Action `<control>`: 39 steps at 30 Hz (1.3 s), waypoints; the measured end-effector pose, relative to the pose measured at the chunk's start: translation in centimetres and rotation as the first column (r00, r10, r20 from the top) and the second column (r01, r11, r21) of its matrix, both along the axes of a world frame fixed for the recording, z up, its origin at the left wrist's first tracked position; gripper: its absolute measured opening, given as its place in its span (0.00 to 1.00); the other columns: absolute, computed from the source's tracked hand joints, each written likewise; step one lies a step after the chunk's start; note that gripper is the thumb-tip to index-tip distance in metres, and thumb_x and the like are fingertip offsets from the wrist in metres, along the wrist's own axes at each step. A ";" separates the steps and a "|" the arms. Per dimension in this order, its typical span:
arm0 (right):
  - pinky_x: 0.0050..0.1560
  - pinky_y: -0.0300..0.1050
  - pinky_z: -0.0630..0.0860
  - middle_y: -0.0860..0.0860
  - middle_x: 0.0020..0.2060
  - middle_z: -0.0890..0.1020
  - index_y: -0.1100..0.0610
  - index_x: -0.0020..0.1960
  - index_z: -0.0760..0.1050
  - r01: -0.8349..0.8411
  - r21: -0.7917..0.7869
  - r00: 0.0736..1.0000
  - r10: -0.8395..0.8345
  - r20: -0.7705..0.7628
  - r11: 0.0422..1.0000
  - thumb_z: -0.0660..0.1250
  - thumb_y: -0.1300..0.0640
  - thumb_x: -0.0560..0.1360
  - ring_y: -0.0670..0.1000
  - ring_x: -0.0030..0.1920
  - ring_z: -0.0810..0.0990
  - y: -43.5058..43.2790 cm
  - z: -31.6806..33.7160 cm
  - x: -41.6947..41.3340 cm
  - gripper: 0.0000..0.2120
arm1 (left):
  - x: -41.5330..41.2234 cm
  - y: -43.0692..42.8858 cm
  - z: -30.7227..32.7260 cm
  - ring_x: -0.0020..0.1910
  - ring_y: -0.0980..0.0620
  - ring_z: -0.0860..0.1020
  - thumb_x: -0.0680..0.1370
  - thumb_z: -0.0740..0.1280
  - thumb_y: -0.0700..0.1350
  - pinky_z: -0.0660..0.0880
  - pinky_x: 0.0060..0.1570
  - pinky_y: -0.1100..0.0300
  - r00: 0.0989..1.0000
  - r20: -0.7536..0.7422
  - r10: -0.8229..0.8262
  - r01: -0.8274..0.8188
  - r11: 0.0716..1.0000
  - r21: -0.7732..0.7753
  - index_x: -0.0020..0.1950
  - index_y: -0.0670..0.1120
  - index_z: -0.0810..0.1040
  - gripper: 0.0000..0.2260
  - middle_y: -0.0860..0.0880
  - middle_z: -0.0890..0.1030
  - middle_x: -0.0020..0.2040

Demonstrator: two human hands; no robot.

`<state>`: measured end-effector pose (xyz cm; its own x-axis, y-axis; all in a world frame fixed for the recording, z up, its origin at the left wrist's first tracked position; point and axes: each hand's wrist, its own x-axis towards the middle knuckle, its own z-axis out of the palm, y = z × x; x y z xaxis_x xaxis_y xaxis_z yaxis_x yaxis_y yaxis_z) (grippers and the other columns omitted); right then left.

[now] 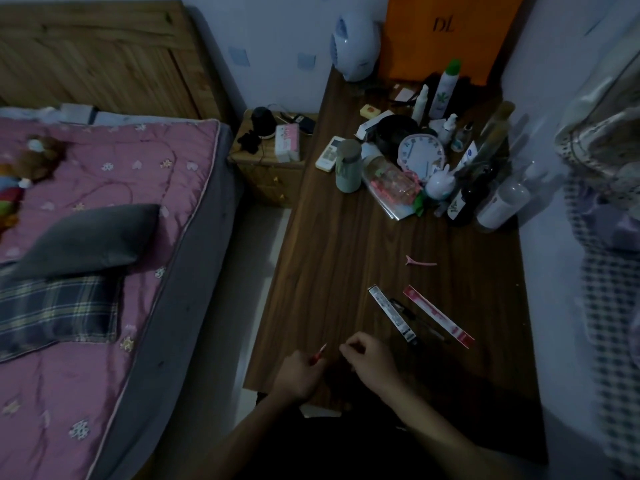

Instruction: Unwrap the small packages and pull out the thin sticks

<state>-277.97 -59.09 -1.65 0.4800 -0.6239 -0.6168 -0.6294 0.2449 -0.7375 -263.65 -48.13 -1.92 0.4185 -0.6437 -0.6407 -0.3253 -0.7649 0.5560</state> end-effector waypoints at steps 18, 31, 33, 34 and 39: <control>0.34 0.29 0.74 0.45 0.29 0.83 0.58 0.40 0.82 0.052 0.177 0.962 -0.097 0.255 0.983 0.74 0.61 0.74 0.37 0.31 0.79 1.0 3.5 1.6 0.04 | -0.6 -0.2 3.0 0.20 0.67 0.67 0.78 0.64 0.54 0.61 0.22 0.69 0.991 -0.113 -0.072 0.063 0.995 -0.083 0.27 0.49 0.72 0.21 0.56 0.71 0.20; 0.40 0.33 0.76 0.52 0.37 0.81 0.59 0.46 0.82 0.029 0.198 0.936 -0.096 0.339 0.980 0.71 0.69 0.73 0.44 0.39 0.80 0.9 4.3 0.5 0.07 | -1.1 0.0 4.2 0.20 0.64 0.61 0.80 0.63 0.46 0.57 0.23 0.67 0.966 -0.232 -0.115 0.094 0.991 -0.099 0.28 0.50 0.66 0.20 0.57 0.65 0.19; 0.40 0.33 0.76 0.52 0.38 0.82 0.58 0.46 0.82 0.033 0.196 0.933 -0.100 0.346 0.980 0.71 0.67 0.74 0.44 0.39 0.81 0.7 4.4 0.4 0.05 | -1.2 -0.1 4.2 0.20 0.63 0.61 0.80 0.63 0.46 0.57 0.22 0.68 0.968 -0.219 -0.125 0.103 0.988 -0.111 0.27 0.50 0.65 0.20 0.58 0.65 0.18; 0.39 0.33 0.75 0.51 0.37 0.82 0.58 0.45 0.82 0.030 0.177 0.937 -0.090 0.338 0.984 0.71 0.65 0.74 0.42 0.38 0.81 0.6 4.3 0.4 0.04 | -1.3 -0.1 4.1 0.19 0.63 0.61 0.80 0.63 0.46 0.57 0.21 0.68 0.970 -0.211 -0.119 0.097 0.989 -0.108 0.27 0.50 0.65 0.21 0.57 0.65 0.18; 0.39 0.32 0.74 0.45 0.31 0.82 0.55 0.38 0.81 0.005 0.082 0.954 -0.030 0.298 0.997 0.74 0.62 0.73 0.38 0.34 0.79 0.7 4.0 0.5 0.06 | -0.9 -0.1 3.4 0.19 0.62 0.62 0.79 0.63 0.49 0.57 0.21 0.68 0.976 -0.172 -0.135 0.119 0.988 -0.101 0.25 0.49 0.65 0.23 0.57 0.66 0.17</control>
<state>-277.47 -58.44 2.35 0.6393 -0.5890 -0.4944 -0.3783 0.3188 -0.8690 -264.60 -48.20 1.52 0.2144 -0.7426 -0.6345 -0.3066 -0.6679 0.6782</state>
